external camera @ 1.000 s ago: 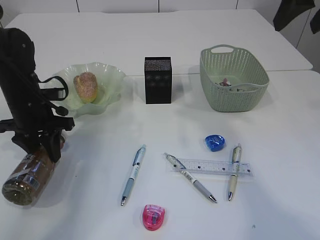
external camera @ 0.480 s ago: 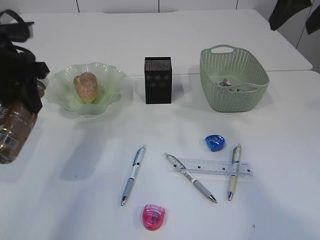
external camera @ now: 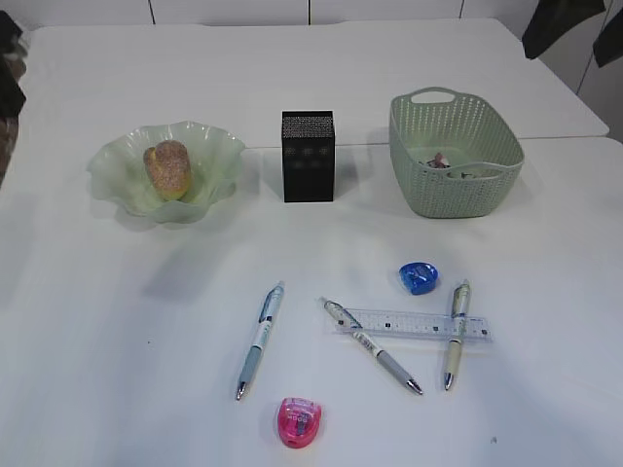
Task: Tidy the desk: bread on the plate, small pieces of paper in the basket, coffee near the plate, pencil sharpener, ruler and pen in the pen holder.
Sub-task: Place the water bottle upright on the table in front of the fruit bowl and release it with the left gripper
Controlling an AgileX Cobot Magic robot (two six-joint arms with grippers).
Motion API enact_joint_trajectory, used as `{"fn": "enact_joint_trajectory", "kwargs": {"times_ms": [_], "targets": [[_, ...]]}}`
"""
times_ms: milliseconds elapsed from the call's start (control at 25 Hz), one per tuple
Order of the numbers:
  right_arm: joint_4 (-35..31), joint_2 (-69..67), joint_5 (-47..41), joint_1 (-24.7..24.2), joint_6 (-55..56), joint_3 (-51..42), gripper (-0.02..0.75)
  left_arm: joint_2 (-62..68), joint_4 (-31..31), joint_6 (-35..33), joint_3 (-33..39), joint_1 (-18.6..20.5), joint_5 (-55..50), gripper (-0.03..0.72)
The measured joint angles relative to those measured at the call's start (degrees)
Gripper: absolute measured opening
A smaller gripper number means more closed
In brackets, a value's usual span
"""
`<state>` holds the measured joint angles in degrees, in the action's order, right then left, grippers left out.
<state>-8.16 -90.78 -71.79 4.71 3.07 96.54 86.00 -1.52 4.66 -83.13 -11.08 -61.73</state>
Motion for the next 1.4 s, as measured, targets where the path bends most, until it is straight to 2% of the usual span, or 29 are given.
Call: {"fn": "enact_joint_trajectory", "kwargs": {"times_ms": [640,840,1000,1240,1400], "targets": [[2.0,0.3,0.0,0.0,-2.3,-1.0,0.552,-5.7,1.5,-1.0,0.4,0.0,14.0,0.265],[2.2,2.6,1.0,0.0,-2.3,-8.0,0.552,-10.2,3.2,-1.2,2.2,0.0,20.8,0.265],[2.5,7.0,4.3,0.0,-3.1,-11.7,0.552,-16.4,3.7,-1.2,11.5,0.0,31.8,0.265],[3.0,8.4,4.7,0.0,-3.4,-11.8,0.552,-25.1,4.7,-1.2,32.7,0.0,53.4,0.265],[3.0,8.4,4.8,0.0,-3.5,-11.9,0.552,-26.3,5.7,-1.2,44.5,0.0,66.6,0.265]]}}
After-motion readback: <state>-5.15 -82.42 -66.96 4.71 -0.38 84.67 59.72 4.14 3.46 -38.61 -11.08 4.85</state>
